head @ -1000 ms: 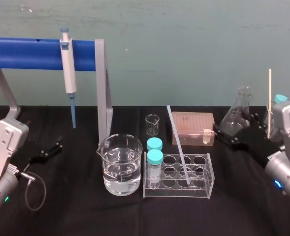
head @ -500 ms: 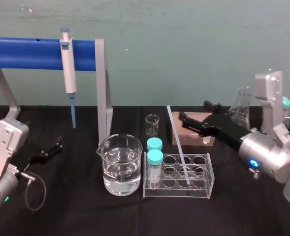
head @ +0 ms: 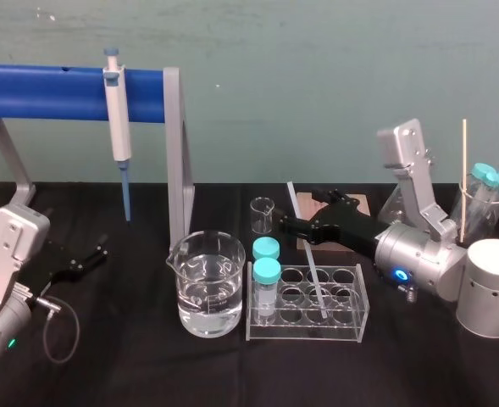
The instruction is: Pick up the stirring rod with one hand, then place it down.
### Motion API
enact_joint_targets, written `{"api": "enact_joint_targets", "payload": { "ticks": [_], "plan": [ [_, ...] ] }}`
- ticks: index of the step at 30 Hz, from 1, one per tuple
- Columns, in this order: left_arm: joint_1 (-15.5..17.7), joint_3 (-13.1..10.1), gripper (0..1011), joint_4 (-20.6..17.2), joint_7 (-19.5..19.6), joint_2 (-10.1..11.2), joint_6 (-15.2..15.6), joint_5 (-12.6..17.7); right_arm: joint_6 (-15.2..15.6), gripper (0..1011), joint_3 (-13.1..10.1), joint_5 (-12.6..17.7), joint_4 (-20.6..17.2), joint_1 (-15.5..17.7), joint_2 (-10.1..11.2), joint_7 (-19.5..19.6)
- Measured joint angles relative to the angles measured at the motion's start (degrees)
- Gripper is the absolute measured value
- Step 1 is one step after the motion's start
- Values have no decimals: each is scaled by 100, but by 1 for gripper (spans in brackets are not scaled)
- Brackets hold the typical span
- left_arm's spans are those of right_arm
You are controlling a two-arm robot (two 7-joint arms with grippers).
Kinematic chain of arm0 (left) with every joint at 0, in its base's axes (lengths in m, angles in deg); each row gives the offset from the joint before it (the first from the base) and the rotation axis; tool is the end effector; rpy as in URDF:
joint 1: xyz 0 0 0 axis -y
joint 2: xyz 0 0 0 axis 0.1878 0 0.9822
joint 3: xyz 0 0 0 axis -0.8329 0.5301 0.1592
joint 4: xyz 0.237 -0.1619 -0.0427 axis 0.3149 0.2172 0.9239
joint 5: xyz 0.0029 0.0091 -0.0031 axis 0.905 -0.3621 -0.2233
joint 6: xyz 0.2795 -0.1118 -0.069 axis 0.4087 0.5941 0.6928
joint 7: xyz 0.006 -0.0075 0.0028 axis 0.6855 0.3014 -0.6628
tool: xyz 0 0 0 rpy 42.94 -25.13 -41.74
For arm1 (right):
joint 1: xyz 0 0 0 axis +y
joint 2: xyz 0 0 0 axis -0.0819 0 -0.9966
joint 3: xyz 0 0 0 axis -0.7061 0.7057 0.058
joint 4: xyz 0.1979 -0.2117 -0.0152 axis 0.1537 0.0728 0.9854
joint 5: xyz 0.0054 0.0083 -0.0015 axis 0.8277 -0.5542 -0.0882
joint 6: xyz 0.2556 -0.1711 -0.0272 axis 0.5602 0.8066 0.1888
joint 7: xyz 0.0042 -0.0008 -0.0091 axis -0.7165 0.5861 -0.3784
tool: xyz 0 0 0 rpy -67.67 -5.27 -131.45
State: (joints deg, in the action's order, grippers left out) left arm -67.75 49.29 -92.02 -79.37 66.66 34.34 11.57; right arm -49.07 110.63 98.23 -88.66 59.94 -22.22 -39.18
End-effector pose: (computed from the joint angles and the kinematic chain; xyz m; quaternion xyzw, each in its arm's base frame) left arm 0.3581 0.0827 -0.3024 0.1415 -0.1324 0.5799 0.7913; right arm 0.4273 -0.0111 -0.2377 -0.0816 0.0526 -0.4213 0.9017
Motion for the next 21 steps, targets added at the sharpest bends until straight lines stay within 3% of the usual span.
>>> {"api": "enact_joint_targets", "payload": {
  "ticks": [21],
  "plan": [
    [0,0,1000,0,0,0,0,0,173,1003,-27,-237,159,-18,-149,61]
  ]
}}
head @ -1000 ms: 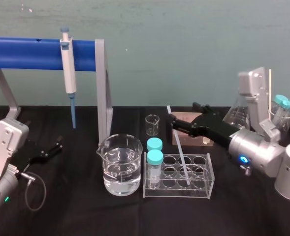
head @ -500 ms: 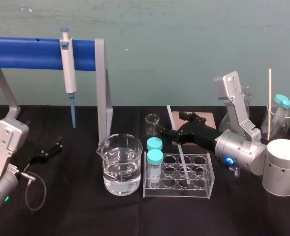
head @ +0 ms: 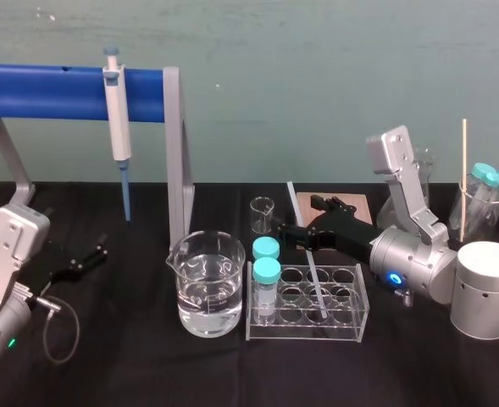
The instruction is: Pick up the stirring rod with one hand, then place it down.
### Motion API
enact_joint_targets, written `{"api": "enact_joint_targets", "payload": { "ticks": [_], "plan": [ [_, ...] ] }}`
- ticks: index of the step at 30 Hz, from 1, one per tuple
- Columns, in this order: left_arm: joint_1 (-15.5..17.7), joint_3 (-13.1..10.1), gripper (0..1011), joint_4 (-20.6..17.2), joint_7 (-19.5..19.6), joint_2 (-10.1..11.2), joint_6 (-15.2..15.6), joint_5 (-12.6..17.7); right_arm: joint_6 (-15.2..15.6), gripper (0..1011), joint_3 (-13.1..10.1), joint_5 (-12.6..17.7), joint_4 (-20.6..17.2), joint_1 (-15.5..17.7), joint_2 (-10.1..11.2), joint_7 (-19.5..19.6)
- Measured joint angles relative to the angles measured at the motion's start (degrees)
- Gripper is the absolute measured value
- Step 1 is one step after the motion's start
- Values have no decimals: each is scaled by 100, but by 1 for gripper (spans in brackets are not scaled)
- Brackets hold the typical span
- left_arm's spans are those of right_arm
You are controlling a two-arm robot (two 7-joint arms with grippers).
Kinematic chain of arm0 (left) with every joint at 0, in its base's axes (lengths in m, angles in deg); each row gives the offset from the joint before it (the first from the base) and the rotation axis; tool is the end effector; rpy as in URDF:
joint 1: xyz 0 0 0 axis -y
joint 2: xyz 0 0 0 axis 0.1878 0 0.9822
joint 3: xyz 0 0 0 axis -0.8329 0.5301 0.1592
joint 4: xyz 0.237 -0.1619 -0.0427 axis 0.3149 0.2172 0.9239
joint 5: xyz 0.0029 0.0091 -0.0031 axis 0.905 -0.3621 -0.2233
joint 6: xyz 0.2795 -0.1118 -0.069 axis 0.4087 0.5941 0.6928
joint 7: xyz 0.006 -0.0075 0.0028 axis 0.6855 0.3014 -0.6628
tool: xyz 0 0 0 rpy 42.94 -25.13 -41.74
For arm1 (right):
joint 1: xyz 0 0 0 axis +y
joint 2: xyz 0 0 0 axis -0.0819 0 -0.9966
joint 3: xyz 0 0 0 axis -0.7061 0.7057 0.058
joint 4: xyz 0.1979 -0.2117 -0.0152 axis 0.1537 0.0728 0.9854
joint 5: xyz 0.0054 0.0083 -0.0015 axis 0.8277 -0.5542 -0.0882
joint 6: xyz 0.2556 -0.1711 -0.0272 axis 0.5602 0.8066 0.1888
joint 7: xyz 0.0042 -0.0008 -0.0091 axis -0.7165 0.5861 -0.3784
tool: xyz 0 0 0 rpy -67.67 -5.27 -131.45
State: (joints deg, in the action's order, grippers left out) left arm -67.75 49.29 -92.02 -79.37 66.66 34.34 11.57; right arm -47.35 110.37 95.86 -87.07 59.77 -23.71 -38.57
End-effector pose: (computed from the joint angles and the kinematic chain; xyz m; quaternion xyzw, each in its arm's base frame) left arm 0.3581 0.0827 -0.3024 0.1415 -0.1324 0.5799 0.7913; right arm 0.4297 -0.0061 -0.2439 -0.1025 0.0613 -0.4297 0.8951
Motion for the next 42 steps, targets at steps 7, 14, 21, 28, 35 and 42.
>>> {"api": "enact_joint_targets", "payload": {
  "ticks": [7,14,21,28,35,42],
  "plan": [
    [0,0,1000,0,0,0,0,0,-7,889,1,5,0,3,3,6],
    [0,0,1000,0,0,0,0,0,-16,712,1,17,-2,3,6,7],
    [0,0,1000,0,0,0,0,0,-20,479,1,22,-6,3,9,7],
    [0,0,1000,0,0,0,0,0,-24,248,1,26,-9,3,10,6],
    [0,0,1000,0,0,0,0,0,-26,72,1,27,-10,3,10,6],
    [0,0,1000,0,0,0,0,0,-26,68,1,26,-10,3,10,6]
  ]
}}
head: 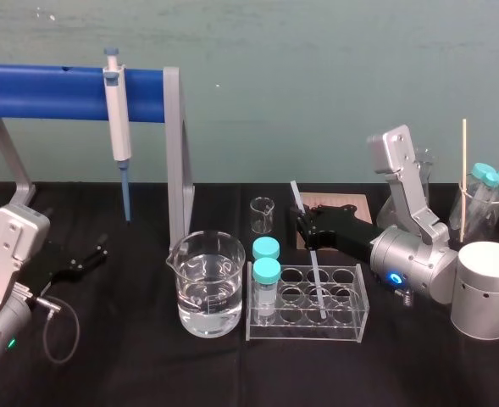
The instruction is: Pick up the stirring rod with one hand, then place it down.
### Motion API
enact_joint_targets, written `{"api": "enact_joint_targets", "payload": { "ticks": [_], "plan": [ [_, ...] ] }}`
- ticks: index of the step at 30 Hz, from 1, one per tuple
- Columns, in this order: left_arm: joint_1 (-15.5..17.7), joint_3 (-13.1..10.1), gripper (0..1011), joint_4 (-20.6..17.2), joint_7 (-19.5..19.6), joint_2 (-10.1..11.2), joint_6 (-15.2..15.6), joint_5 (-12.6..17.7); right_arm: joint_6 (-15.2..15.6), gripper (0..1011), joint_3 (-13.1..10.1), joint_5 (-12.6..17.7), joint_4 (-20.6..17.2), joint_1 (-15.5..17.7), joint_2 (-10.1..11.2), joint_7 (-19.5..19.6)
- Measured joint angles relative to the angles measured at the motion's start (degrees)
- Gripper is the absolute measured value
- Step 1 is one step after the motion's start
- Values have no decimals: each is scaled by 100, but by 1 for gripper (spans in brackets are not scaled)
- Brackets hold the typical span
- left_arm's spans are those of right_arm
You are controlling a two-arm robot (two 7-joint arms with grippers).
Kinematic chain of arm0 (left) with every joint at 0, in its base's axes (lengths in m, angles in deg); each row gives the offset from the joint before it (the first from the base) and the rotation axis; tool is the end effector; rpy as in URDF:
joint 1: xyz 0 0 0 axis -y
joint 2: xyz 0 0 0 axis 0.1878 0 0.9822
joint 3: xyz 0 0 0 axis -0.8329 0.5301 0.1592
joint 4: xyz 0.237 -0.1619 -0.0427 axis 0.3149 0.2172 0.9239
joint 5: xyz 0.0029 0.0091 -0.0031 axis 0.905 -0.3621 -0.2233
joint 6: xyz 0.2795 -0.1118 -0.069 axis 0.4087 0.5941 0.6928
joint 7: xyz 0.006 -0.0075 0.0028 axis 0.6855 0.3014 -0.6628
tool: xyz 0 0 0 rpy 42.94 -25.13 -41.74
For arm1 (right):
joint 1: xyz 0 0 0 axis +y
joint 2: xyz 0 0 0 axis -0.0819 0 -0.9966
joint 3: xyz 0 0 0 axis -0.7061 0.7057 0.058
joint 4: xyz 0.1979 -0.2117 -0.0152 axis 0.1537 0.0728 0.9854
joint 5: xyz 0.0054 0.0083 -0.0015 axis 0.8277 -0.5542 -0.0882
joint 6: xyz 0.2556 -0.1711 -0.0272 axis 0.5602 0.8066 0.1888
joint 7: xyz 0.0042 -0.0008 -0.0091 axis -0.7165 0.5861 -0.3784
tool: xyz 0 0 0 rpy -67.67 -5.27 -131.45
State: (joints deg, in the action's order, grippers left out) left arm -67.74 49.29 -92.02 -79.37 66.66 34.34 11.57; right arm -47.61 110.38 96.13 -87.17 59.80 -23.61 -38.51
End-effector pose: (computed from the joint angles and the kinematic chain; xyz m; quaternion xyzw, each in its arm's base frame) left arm 0.3581 0.0827 -0.3023 0.1415 -0.1325 0.5799 0.7913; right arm 0.4295 -0.0065 -0.2436 -0.0997 0.0606 -0.4299 0.8953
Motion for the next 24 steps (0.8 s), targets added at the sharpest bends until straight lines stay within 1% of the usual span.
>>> {"api": "enact_joint_targets", "payload": {
  "ticks": [5,7,8,11,12,14,15,17,21,24],
  "plan": [
    [0,0,1000,0,0,0,0,0,-10,68,-1,-3,0,2,0,0],
    [0,0,1000,0,0,0,0,0,-177,68,-32,-33,-23,57,-11,-1],
    [0,0,1000,0,0,0,0,0,-378,68,-58,-70,-57,120,-19,-14],
    [0,0,1000,0,0,0,0,0,-647,68,-88,-130,-106,204,-28,-60],
    [0,0,1000,0,0,0,0,0,-841,68,-101,-185,-138,257,-31,-96],
    [0,0,1000,0,0,0,0,0,-1009,68,-113,-236,-164,311,-32,-129],
    [0,0,1000,0,0,0,0,0,-1185,68,-130,-279,-188,372,-33,-166],
    [0,0,1000,0,0,0,0,0,-1381,68,-162,-326,-219,449,-34,-211],
    [0,0,1000,0,0,0,0,0,-1546,68,-228,-349,-251,551,-45,-247],
    [0,0,1000,0,0,0,0,0,-1717,68,-333,-370,-287,672,-65,-254]
  ]
}}
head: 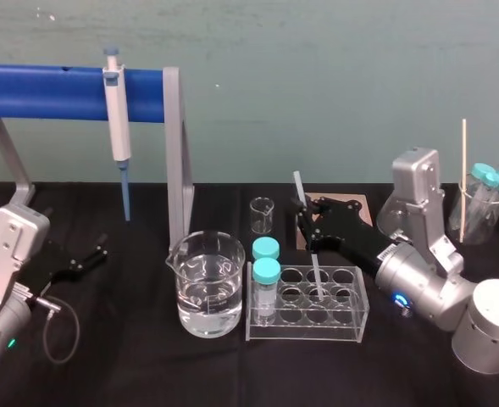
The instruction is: Pick up the stirring rod with one hand, then place it down.
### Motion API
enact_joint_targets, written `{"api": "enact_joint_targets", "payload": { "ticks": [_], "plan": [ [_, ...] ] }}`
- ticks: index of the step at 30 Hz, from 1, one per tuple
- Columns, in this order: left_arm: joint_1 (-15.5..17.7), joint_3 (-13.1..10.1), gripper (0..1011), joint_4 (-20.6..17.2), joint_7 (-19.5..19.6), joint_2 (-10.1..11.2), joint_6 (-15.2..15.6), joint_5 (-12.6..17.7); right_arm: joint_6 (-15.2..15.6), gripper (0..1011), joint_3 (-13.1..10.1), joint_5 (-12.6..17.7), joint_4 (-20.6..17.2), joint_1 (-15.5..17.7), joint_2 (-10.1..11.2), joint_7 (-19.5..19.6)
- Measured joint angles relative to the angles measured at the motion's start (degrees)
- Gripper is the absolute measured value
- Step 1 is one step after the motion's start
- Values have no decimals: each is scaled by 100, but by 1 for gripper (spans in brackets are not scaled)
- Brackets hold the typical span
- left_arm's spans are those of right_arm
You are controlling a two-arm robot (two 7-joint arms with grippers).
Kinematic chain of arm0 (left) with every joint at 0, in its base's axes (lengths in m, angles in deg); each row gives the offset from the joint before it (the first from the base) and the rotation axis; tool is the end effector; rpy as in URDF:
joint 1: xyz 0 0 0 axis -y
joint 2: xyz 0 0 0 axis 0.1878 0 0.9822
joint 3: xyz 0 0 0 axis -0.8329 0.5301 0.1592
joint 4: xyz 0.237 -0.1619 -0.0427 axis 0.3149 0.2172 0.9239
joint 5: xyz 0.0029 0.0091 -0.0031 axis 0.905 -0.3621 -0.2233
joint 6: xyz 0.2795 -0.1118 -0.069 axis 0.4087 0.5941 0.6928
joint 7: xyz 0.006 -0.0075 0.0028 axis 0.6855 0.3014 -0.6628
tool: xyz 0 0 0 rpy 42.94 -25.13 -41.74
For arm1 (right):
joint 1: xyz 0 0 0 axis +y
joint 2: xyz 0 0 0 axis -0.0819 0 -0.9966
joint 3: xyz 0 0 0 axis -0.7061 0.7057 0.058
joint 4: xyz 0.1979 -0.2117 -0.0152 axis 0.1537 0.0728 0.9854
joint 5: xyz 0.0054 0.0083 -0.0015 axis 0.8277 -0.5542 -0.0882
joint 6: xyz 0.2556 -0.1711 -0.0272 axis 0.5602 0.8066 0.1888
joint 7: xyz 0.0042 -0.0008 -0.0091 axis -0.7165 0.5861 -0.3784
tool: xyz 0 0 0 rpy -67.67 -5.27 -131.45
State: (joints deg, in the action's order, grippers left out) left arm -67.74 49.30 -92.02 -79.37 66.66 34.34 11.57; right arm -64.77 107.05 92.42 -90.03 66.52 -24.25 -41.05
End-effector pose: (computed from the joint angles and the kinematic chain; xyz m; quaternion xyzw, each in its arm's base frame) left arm 0.3581 0.0827 -0.3023 0.1415 -0.1325 0.5800 0.7912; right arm 0.4029 -0.0106 -0.2669 -0.0137 -0.0358 -0.4184 0.9075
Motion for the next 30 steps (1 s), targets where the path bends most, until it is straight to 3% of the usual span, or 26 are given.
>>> {"api": "enact_joint_targets", "payload": {
  "ticks": [9,20,30],
  "plan": [
    [0,0,1000,0,0,0,0,0,-254,67,-261,145,-91,175,-110,-89],
    [0,0,1000,0,0,0,0,0,-542,67,-556,304,-386,160,-155,-130],
    [0,0,1000,0,0,0,0,0,-698,68,-930,299,-711,72,29,-45]
  ]
}}
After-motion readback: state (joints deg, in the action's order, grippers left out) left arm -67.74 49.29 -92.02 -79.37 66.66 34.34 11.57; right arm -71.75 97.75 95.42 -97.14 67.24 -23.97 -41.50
